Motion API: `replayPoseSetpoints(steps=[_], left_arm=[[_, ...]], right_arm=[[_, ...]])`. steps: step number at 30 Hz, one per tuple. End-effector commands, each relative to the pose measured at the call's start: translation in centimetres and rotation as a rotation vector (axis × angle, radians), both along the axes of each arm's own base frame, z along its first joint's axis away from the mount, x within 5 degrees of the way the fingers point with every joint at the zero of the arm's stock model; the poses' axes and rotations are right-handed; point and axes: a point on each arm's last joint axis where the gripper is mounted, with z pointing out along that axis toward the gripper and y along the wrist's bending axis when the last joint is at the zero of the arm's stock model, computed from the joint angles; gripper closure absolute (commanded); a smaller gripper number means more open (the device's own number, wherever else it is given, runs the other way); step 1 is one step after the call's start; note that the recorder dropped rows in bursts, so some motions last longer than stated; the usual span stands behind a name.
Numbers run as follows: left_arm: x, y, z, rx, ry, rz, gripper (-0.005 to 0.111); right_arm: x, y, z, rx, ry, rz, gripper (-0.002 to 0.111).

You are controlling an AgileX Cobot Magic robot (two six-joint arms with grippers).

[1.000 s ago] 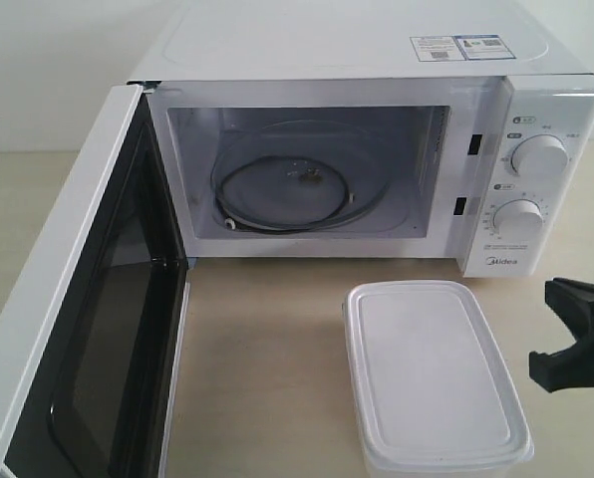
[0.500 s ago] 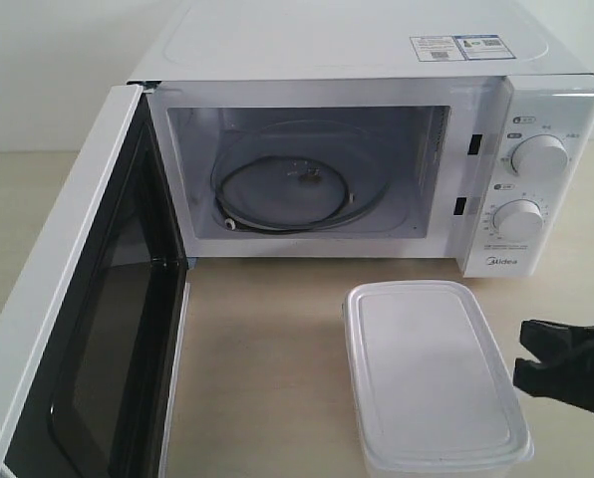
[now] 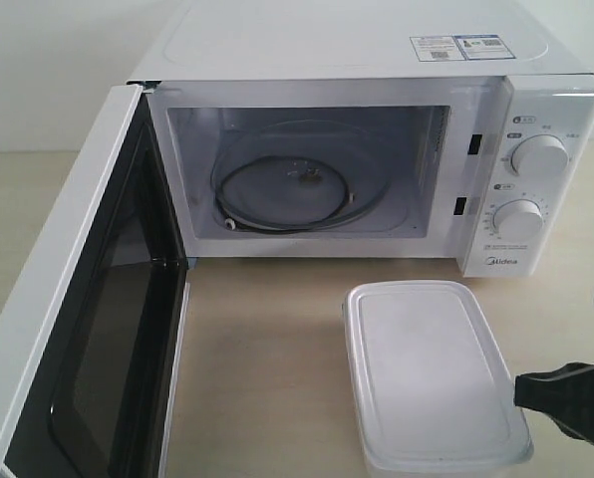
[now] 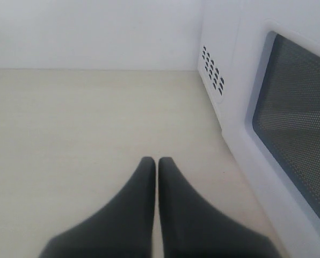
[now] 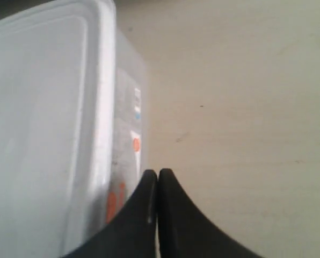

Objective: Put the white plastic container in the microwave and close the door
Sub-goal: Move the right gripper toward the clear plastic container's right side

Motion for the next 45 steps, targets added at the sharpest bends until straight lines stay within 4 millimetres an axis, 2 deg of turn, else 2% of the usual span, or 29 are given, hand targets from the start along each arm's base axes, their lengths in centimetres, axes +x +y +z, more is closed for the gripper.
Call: replayPoseSetpoints(steps=[1,8,18,20,24,29,37,41,45], left_arm=[[0.0,0.0,-0.1,-0.013,-0.002,0.002,0.102],[0.0,0.0,-0.1,-0.013,-0.002,0.002,0.102],[0.0,0.0,-0.1,-0.013,-0.001,0.002,0.102],[0.0,0.0,-0.1,-0.013,-0.001,0.002,0.102],[0.0,0.0,-0.1,-0.013,-0.001,0.002,0.102],[0.0,0.0,-0.1,-0.013,-0.001,0.002,0.102],[0.0,0.0,-0.1,-0.013,-0.001,0.002,0.102],[0.0,0.0,-0.1,-0.013,-0.001,0.002,0.102],[0.0,0.0,-0.1,-0.013,-0.001,0.002,0.102]], right_arm=[[0.4,0.2,0.2,-0.003,-0.009,0.042,0.108],[1.6,1.2,1.3,0.065,-0.03,0.154,0.108],[1.1,2.4,1.7,0.171,-0.015,0.238,0.108],[0.9,2.9,1.4,0.143,0.012,0.244,0.108],[0.8,2.2,0.9,0.069,0.058,0.196,0.108],[0.9,2.7,1.8,0.211,0.064,0.13,0.108],[0.0,2.8,1.3,0.198,0.085,0.171,0.108],[0.4,1.9,1.0,0.105,0.076,0.104,0.108],[1.0,0.6,1.5,0.129,-0.01,0.07,0.108]])
